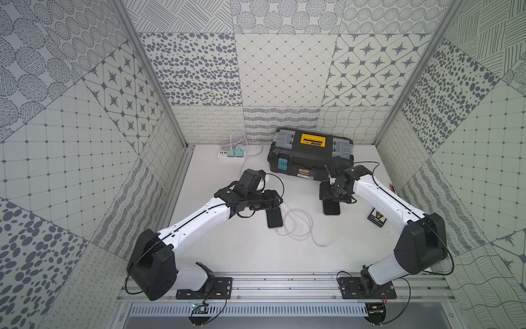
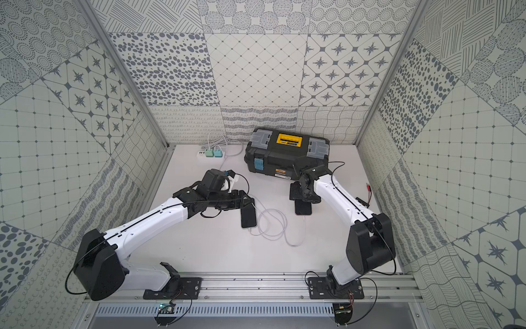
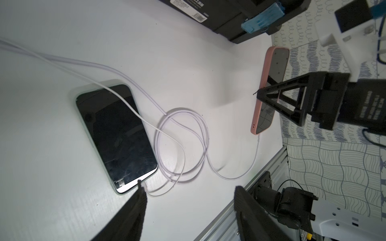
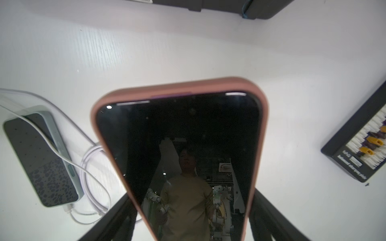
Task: Unplug the charging cable from the phone
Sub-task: Pick up the phone at the center of the board, then remove the charging cable from the phone.
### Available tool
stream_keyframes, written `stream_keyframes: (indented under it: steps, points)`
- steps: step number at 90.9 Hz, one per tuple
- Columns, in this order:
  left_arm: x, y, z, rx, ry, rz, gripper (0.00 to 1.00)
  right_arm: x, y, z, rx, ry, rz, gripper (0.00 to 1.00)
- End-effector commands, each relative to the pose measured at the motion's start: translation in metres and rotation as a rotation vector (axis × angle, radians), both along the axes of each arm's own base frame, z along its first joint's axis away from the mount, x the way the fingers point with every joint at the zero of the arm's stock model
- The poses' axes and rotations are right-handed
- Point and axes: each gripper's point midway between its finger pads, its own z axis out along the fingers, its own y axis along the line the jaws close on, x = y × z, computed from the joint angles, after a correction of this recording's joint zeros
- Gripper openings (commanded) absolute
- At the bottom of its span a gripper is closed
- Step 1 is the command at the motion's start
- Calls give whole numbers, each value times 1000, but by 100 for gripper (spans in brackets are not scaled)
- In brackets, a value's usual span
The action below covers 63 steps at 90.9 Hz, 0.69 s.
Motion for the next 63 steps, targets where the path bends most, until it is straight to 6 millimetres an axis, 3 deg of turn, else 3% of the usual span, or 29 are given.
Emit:
stream_keyframes:
  steps: [1, 33, 63]
  points:
    - [7, -49, 33, -96, -165, -144, 65, 10, -1, 34, 30, -91, -50, 60]
    - [-9, -138, 27, -133, -229, -360, 62, 15, -3, 67, 85, -177, -111, 60]
    - [-23, -183, 16, -203, -238, -429, 57, 12, -14, 82, 101, -220, -190, 60]
